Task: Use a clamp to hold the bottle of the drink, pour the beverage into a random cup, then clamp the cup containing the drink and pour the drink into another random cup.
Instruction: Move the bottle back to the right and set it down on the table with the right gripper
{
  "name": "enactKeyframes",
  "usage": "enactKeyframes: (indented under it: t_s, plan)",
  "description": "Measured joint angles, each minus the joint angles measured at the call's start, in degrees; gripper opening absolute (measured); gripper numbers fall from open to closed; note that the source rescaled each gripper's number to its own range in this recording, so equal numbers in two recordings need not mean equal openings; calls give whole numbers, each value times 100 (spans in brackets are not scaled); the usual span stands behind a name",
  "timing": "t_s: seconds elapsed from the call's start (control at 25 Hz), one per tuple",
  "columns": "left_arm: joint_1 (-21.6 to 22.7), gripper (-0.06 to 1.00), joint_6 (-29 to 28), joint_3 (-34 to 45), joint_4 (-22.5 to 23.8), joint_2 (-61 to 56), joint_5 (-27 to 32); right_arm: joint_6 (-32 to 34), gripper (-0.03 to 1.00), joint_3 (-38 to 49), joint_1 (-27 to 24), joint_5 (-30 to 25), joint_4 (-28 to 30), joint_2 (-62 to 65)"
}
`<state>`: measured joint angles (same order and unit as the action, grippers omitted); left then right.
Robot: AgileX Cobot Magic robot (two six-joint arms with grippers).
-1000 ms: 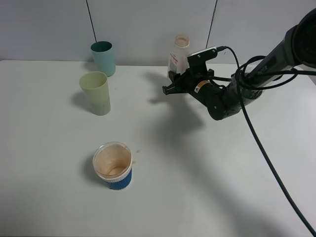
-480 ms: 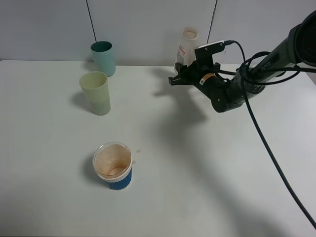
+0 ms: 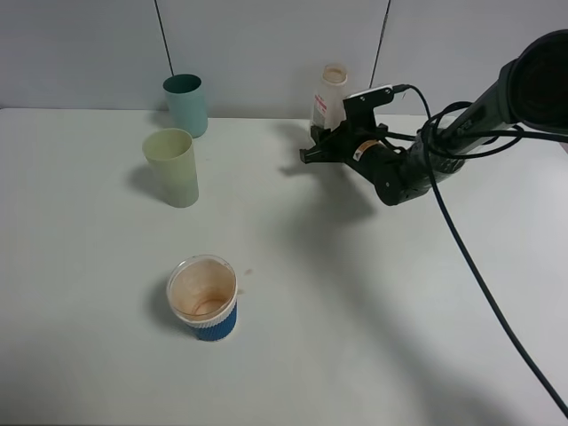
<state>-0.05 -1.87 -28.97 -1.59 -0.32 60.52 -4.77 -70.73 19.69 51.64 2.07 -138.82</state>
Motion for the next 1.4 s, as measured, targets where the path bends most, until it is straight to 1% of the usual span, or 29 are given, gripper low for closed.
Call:
enactKeyframes:
  t_s: [0.44, 0.56, 0.92, 1.0, 1.16, 1.24, 1.4]
  plan:
    - [0, 98, 0, 0, 0, 0, 0, 50, 0, -75, 0, 63, -15, -112]
    - [0, 98, 0, 0, 0, 0, 0, 196, 0, -82, 0, 75, -86, -112]
    - [0, 98, 0, 0, 0, 0, 0, 243, 0, -82, 0, 210, -119, -151]
    - [0, 98, 0, 0, 0, 0, 0, 243, 9, -82, 0, 210, -124, -151]
    - [0, 98, 0, 0, 0, 0, 0, 244, 36, -82, 0, 210, -148, -157]
    - [0, 98, 0, 0, 0, 0, 0, 244, 44, -82, 0, 210, -239, -158]
    - [0, 98, 0, 0, 0, 0, 0, 249, 56, -82, 0, 210, -383, -158]
